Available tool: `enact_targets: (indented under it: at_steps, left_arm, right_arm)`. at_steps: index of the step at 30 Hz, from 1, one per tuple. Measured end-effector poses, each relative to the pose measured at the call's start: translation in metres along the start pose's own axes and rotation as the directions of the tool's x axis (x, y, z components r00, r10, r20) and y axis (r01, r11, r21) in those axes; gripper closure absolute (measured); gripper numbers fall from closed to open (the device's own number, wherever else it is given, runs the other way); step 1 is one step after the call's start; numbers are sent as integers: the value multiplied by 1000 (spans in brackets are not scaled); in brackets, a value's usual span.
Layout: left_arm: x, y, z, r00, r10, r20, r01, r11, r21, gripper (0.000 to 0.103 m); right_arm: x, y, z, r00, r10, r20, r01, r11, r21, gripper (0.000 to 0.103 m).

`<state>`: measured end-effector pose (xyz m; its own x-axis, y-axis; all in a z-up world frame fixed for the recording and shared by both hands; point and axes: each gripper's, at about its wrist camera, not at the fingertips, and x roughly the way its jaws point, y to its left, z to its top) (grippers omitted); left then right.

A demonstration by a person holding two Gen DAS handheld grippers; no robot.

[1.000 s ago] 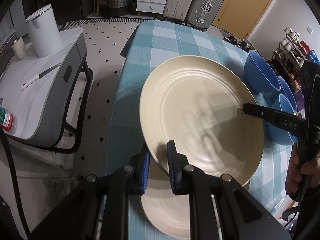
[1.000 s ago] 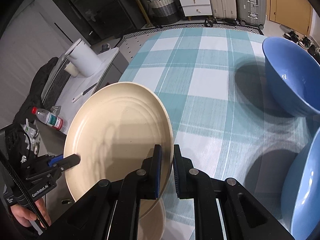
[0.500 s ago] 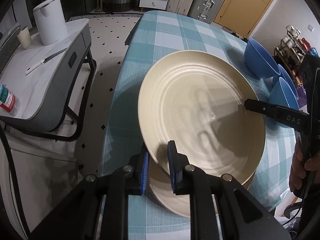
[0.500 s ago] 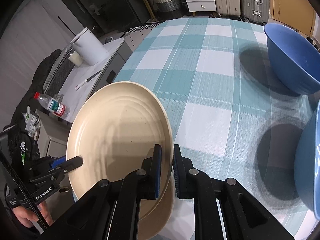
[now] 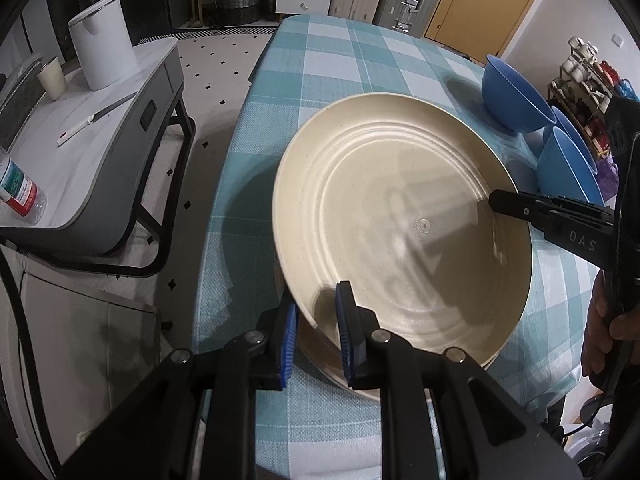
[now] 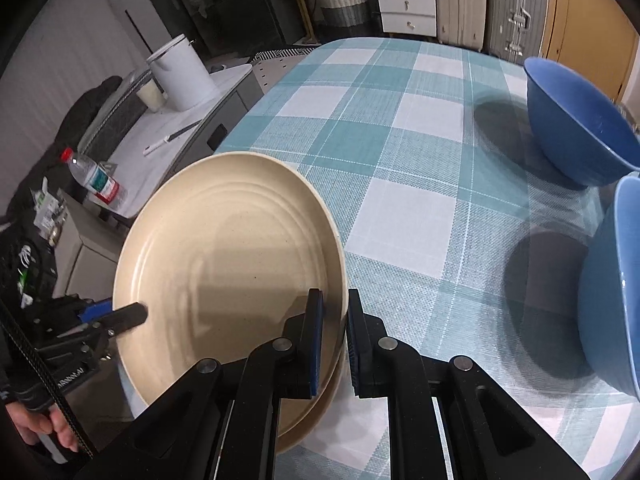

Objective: Organize plates and bowls
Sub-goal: 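Lift the cream plate with both grippers and carry it over the plate stack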

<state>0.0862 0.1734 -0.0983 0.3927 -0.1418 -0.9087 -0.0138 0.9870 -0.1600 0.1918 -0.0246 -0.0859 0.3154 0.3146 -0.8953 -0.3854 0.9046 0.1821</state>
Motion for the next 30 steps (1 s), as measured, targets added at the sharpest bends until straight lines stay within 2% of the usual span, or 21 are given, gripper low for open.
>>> enact_targets:
  at_steps: [14, 20, 27, 30]
  left_arm:
    - [-1, -4, -17, 998, 63, -9, -63, 997, 38, 86]
    - [0, -5, -22, 998, 70, -5, -70, 997, 39, 86]
    - [5, -10, -24, 997, 76, -5, -75, 995, 62, 78]
    - [7, -8, -24, 999, 52, -16, -51, 997, 51, 73]
  right_arm:
    - [2, 9, -21, 998, -63, 11, 63, 994, -88, 90]
    - [2, 8, -23, 998, -57, 14, 58, 994, -90, 90]
    - [5, 5, -24, 999, -41, 1, 41, 996, -79, 90]
    - [7, 3, -25, 1000, -28, -5, 27, 998, -62, 90]
